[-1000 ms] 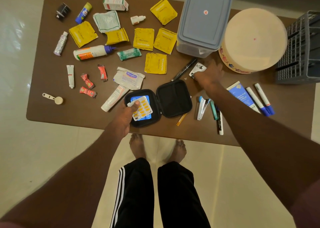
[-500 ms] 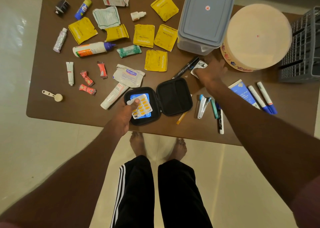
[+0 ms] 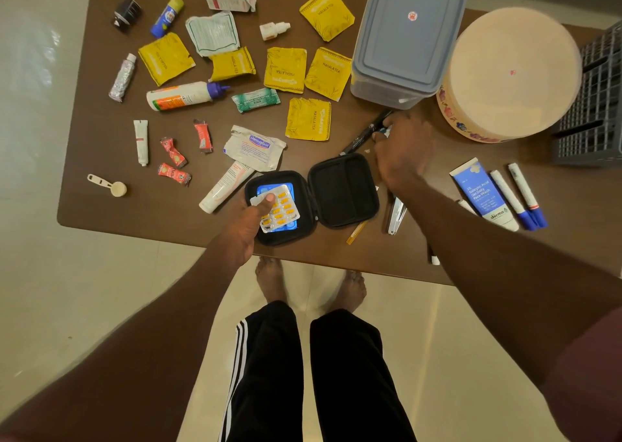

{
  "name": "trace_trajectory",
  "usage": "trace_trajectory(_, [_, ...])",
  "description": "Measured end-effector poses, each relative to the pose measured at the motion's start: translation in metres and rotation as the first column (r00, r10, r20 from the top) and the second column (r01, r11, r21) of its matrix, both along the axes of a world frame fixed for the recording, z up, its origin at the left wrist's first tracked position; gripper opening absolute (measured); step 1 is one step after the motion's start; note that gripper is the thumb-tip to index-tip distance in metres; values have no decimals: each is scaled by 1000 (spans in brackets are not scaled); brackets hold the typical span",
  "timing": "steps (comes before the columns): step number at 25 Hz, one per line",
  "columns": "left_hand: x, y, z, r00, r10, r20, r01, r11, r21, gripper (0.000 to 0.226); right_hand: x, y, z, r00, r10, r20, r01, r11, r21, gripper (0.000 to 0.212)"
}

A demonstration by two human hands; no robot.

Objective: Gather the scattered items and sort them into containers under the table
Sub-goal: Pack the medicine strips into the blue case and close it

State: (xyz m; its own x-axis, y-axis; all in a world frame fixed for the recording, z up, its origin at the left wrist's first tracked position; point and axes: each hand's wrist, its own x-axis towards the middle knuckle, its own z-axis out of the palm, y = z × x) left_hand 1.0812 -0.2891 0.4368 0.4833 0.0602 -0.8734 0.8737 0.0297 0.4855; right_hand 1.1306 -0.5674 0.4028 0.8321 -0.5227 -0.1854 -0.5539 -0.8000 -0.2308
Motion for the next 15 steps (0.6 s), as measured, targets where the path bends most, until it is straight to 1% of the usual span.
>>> trace_trajectory(2, [1, -1, 0, 1000, 2, -4, -2, 1000, -5, 8, 0, -2, -5, 1000, 28, -3, -28, 1000, 9, 23])
trace_trajectory(4, [1, 0, 0, 1000, -3, -8, 3, 1000, -2, 8, 0, -5, -6, 999, 26, 44, -29, 997, 77, 17])
trace_trajectory(5, [1, 1, 0, 1000, -6, -4, 6, 1000, 3, 7, -1, -7, -4, 996, -8, 90, -4, 991, 136, 15])
trace_trajectory(7, [0, 2, -1, 1000, -21, 0, 21, 1000, 17, 4, -4, -14, 2, 968, -185, 171, 125, 941, 315, 14])
trace_trajectory(8, [0, 1, -3, 999, -34, 0, 34, 999, 22, 10, -8, -20, 4, 945, -274, 181, 188, 903, 386, 16])
trace_trajectory(9, [0, 1, -2, 999, -39, -3, 40, 999, 27, 17, -12, -27, 3, 929, -323, 179, 226, 881, 416, 19])
trace_trajectory(10, [0, 1, -4, 999, -49, -2, 49, 998, 30, 21, -17, -33, 1, 926, -334, 174, 241, 881, 408, 22])
trace_trajectory(12, [0, 3, -5, 998, -63, 4, 63, 998, 32, 24, -24, -42, 2, 942, -299, 154, 224, 900, 374, 26])
trace_trajectory(15, [-2, 5, -8, 996, -87, 24, 86, 996, 33, 26, -25, -53, 4, 986, -137, 93, 104, 950, 294, 24])
